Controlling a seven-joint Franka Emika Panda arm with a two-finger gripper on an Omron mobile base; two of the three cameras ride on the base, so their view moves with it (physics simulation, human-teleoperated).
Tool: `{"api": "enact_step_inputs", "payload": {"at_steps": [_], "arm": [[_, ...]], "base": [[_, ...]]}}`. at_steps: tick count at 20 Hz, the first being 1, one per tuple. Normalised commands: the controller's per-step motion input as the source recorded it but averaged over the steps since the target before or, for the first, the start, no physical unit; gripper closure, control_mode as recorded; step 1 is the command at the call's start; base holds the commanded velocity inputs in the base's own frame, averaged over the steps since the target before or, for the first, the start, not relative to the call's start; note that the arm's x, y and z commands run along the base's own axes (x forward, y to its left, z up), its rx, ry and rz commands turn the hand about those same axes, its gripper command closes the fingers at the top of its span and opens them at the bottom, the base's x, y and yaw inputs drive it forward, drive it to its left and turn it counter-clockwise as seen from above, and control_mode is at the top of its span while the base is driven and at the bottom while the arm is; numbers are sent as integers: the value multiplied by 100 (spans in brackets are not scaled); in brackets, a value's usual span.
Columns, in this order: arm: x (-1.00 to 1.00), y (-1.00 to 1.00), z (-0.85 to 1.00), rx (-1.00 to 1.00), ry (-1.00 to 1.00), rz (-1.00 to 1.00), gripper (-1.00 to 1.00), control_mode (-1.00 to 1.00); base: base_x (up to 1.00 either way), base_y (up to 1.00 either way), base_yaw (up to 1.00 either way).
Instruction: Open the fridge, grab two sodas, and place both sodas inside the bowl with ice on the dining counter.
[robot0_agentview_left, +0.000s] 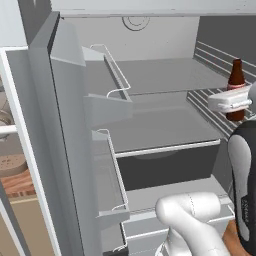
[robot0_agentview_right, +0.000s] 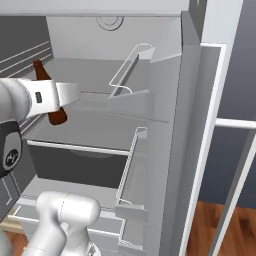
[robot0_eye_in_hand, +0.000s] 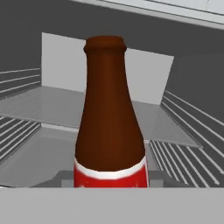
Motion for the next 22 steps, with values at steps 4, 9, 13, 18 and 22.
{"api": "enact_step_inputs", "payload": {"at_steps": [4, 9, 13, 18, 22], "arm": [[-100, 0, -61, -11, 4, 0, 100, -100], [-77, 16, -59, -12, 4, 4, 100, -100], [0, 0, 0, 0, 0, 0, 100, 100], [0, 0, 0, 0, 0, 0, 100, 100], [0, 0, 0, 0, 0, 0, 100, 100]], "base": [[0, 0, 0], [0, 0, 0], [-92, -8, 0], [-100, -14, -9], [-96, -18, -28]]}}
